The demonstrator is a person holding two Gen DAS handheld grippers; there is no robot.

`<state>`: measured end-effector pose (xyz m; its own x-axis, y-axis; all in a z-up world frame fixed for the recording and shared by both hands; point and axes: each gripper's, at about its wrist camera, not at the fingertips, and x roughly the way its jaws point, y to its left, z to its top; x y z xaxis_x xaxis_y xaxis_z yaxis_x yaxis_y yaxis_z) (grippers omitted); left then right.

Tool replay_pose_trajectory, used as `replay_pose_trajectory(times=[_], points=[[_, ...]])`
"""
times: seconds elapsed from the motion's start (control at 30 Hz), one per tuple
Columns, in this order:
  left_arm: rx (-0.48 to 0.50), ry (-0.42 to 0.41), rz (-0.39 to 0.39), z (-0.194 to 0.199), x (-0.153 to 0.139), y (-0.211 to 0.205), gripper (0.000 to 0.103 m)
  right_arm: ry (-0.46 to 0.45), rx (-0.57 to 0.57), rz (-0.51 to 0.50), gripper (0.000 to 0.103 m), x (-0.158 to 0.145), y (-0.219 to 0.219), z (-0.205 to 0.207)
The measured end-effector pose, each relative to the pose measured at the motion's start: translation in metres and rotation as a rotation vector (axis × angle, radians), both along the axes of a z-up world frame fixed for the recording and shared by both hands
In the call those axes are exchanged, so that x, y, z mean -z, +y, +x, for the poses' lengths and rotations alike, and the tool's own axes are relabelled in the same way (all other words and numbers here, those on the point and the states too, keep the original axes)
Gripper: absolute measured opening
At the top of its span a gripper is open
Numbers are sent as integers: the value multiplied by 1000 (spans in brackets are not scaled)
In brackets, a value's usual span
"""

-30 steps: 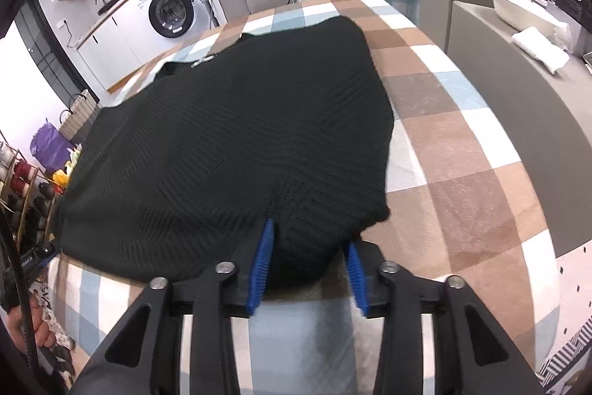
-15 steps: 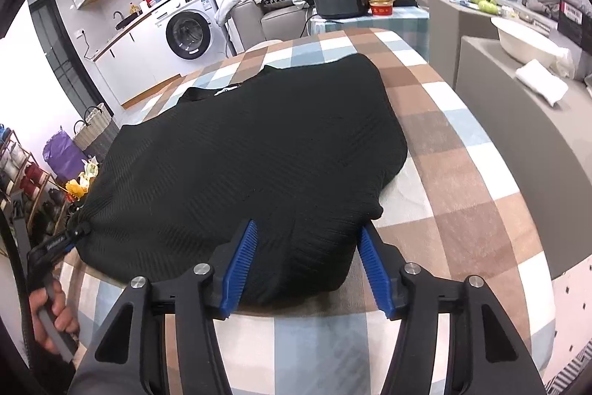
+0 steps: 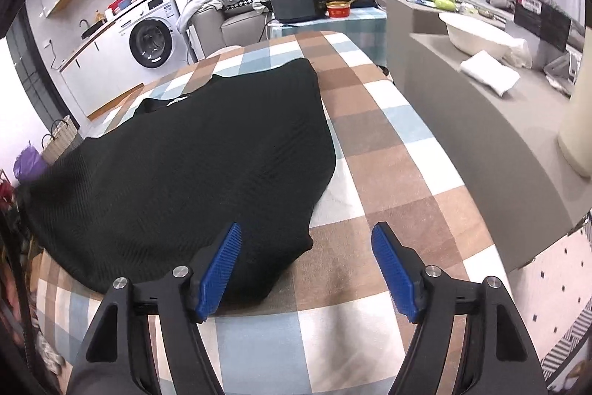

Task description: Fold small clothes

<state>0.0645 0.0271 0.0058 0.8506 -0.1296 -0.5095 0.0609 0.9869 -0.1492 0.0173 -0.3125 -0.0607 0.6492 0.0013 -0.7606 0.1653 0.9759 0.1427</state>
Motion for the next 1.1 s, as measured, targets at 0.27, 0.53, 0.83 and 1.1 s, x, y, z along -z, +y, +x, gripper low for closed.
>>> replay_pose_trajectory(times=[0.27,0.53,0.83,1.1], points=[[582,29,49,14,-3,-172,7,-22,28,-5,74,-9,-7,-11],[734,216,99,-14,48,-198,35,-10,58,-16,75,-11,-15,-14],[382,236,-12,2,41,-85,64,-41,-164,173,75,-17,16,36],[246,306,-79,16,67,-26,64,86,-281,405,73,29,53,106]])
